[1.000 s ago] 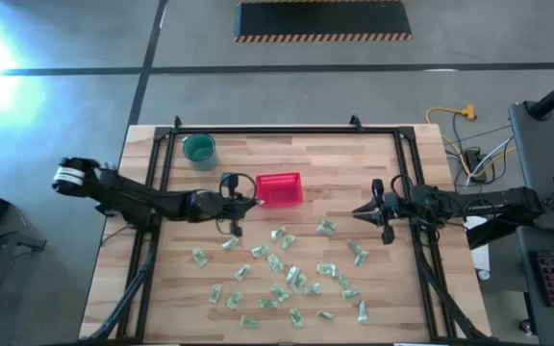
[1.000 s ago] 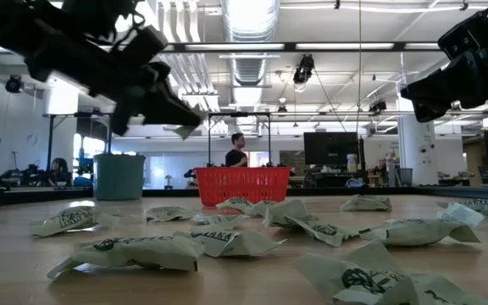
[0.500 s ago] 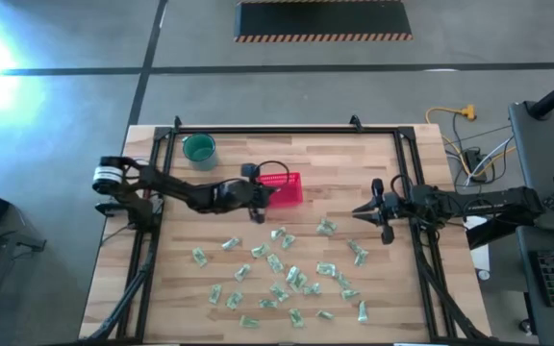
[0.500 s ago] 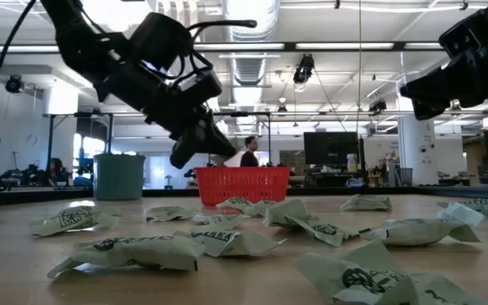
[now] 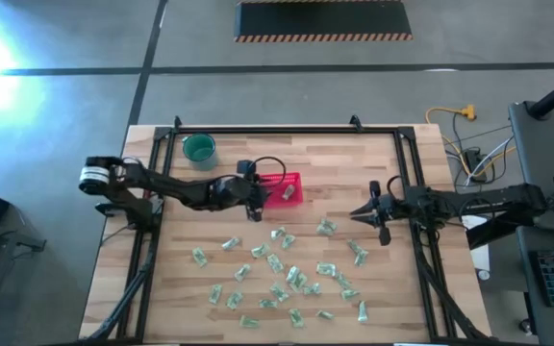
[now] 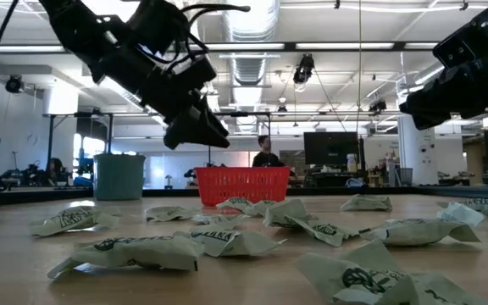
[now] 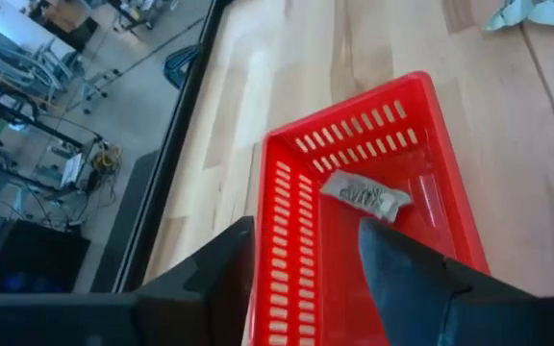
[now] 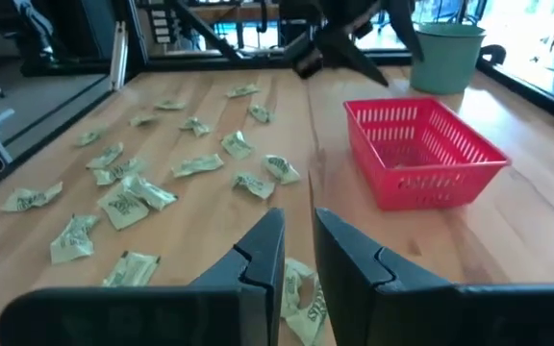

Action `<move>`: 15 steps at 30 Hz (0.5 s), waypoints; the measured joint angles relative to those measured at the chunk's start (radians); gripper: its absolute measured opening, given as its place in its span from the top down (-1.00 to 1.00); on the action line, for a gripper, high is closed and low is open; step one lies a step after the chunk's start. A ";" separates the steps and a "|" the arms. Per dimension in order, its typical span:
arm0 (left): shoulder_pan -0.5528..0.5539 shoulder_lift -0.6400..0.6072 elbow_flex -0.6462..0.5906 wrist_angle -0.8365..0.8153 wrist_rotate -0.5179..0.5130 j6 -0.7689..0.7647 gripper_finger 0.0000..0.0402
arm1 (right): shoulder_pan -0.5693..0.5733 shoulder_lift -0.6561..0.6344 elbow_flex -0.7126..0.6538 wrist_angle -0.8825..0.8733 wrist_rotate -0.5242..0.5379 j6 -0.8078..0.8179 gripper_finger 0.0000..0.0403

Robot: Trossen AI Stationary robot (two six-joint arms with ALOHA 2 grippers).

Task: Pick and place items into bin
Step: Put the stevia packet into the red bin

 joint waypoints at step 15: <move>-0.071 -0.206 -0.004 -0.478 0.002 -0.268 0.10 | 0.036 0.496 0.020 0.315 0.031 0.027 0.69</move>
